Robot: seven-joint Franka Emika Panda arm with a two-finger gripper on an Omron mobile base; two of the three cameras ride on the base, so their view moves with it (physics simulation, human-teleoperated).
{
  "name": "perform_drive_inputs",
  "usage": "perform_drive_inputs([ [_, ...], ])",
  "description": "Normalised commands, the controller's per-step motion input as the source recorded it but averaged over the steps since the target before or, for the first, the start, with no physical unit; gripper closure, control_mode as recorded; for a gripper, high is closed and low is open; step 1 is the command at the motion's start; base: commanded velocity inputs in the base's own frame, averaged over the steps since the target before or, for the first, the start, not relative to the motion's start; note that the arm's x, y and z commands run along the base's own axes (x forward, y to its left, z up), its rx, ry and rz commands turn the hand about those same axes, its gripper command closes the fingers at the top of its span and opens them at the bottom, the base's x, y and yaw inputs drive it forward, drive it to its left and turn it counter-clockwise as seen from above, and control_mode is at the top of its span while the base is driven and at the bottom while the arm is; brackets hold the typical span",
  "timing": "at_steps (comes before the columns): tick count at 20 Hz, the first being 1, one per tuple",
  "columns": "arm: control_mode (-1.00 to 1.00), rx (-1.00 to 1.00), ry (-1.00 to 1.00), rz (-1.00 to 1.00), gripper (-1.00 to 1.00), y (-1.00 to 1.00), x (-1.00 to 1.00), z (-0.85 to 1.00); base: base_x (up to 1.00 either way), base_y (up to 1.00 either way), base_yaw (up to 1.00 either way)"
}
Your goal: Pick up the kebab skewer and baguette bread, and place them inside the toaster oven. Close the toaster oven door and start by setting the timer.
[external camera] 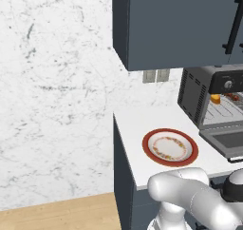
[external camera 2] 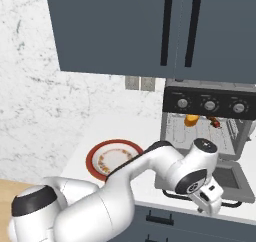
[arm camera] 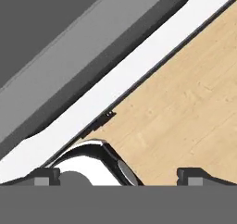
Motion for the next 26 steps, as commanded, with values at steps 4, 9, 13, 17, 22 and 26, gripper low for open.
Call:
perform_drive_inputs([
  [4,-1.0,-0.07,0.06,0.44,-1.0,0.02,-0.18,-0.61,0.0,0.0,0.0],
  [9,-1.0,0.0,0.0,0.19,-1.0,-0.02,0.66,-0.35,0.0,0.0,0.0],
  [13,-1.0,0.0,-0.07,0.02,-1.0,0.09,0.27,-0.26,0.0,0.0,0.0],
  [17,-1.0,0.0,-0.09,0.0,-1.0,0.07,0.04,-0.19,0.0,0.0,0.0],
  [22,-1.0,0.0,-0.03,0.01,-1.0,0.0,0.0,-0.16,0.0,0.0,0.0],
  [26,-1.0,-0.04,-0.09,0.04,-1.0,0.11,0.21,-0.16,0.0,0.0,0.0],
])
